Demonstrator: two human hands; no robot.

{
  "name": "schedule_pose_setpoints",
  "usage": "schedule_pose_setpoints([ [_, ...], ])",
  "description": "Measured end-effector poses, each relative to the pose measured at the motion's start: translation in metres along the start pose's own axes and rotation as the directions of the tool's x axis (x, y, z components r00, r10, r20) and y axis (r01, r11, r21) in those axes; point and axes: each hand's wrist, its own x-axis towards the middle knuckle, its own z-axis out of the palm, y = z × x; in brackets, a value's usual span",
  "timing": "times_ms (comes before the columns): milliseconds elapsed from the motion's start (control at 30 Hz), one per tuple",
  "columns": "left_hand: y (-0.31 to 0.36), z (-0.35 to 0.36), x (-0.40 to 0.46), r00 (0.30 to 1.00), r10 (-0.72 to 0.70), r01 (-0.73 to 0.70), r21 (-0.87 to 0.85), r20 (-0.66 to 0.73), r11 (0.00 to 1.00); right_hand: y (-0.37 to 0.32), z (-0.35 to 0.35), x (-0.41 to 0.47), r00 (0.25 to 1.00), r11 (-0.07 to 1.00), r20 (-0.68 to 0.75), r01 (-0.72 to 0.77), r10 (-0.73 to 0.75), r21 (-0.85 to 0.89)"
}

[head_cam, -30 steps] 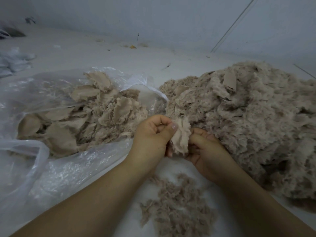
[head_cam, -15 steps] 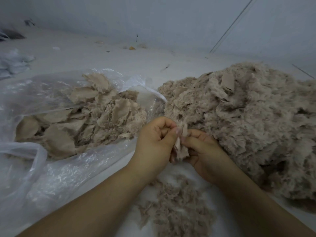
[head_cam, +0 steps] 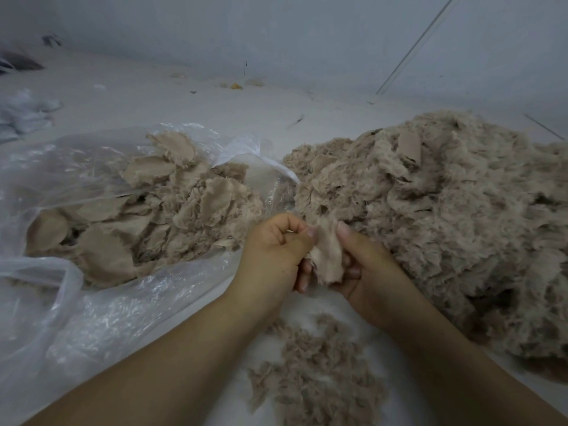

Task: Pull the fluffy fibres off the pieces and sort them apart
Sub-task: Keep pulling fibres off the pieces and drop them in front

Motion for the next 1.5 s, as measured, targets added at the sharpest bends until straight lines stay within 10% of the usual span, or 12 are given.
schedule_pose_setpoints([
  [233, 0.000, -0.002, 0.001, 0.999, -0.038, 0.038, -0.013, -0.009, 0.999, 0.005, -0.001, 0.006, 0.980, 0.998, -0.199, -0.020, 0.008, -0.058],
  [600, -0.001, 0.002, 0.010, 0.997, 0.074, -0.069, 0.269, -0.008, 0.961, 0.006, -0.006, 0.004, 0.991, 0.992, -0.131, -0.024, 0.007, -0.126],
  [867, -0.002, -0.014, 0.021, 0.958, 0.030, 0.019, 0.168, -0.286, 0.986, 0.003, 0.002, 0.008, 0.935, 0.998, -0.351, -0.037, 0.050, 0.043],
  [1100, 0.001, -0.011, 0.010, 0.996, -0.093, 0.094, 0.250, -0.015, 0.964, 0.004, 0.003, 0.004, 0.976, 0.994, -0.208, -0.048, 0.067, 0.098],
  [1267, 0.002, -0.009, 0.006, 0.995, 0.102, -0.097, 0.206, -0.015, 0.974, 0.003, 0.003, 0.005, 0.965, 0.997, -0.258, -0.034, 0.049, 0.064],
  [1400, 0.011, -0.019, 0.012, 0.895, 0.429, -0.346, 0.416, -0.123, 0.841, 0.004, 0.002, 0.006, 0.964, 0.998, -0.261, -0.026, 0.042, 0.063],
  [1500, 0.024, -0.046, 0.024, 0.791, 0.610, -0.278, 0.862, -0.045, 0.424, 0.005, 0.002, 0.006, 0.964, 0.999, -0.263, -0.018, 0.030, 0.050],
])
